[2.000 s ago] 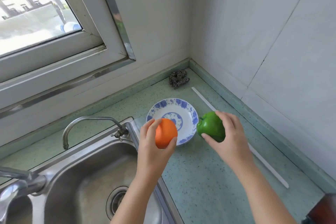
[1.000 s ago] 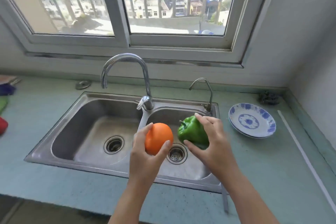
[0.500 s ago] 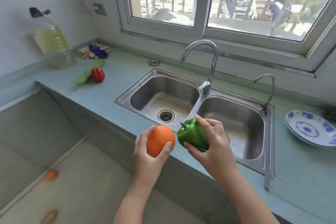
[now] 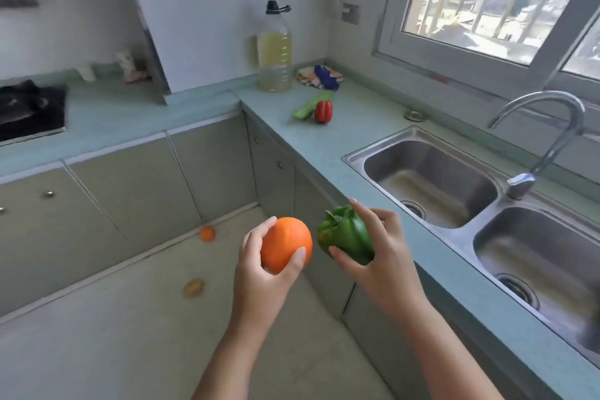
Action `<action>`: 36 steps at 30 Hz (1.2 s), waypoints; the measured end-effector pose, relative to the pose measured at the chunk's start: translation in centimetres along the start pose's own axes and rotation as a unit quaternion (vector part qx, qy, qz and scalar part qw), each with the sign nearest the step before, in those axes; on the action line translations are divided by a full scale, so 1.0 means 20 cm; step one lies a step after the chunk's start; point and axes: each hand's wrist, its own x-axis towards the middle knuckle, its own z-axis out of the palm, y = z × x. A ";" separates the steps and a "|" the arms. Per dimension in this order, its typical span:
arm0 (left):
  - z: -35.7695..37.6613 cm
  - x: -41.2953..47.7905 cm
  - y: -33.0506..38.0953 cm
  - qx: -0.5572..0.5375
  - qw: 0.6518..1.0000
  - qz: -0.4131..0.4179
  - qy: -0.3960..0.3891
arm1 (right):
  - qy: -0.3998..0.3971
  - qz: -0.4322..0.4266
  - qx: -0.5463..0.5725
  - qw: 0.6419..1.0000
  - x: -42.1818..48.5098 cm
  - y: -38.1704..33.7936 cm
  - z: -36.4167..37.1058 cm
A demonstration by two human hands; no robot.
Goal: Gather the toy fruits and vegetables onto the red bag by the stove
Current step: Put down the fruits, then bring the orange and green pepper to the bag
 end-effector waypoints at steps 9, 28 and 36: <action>-0.51 -0.02 -0.14 0.021 0.986 -0.029 0.161 | -0.111 -0.087 0.050 0.989 0.13 -0.31 0.47; -1.61 0.52 -0.34 0.088 0.913 -0.084 0.390 | -0.294 -0.199 0.188 0.916 0.75 -1.11 1.75; -1.98 0.59 -0.41 0.099 0.864 -0.106 0.481 | -0.368 -0.225 0.238 0.870 0.85 -1.43 2.16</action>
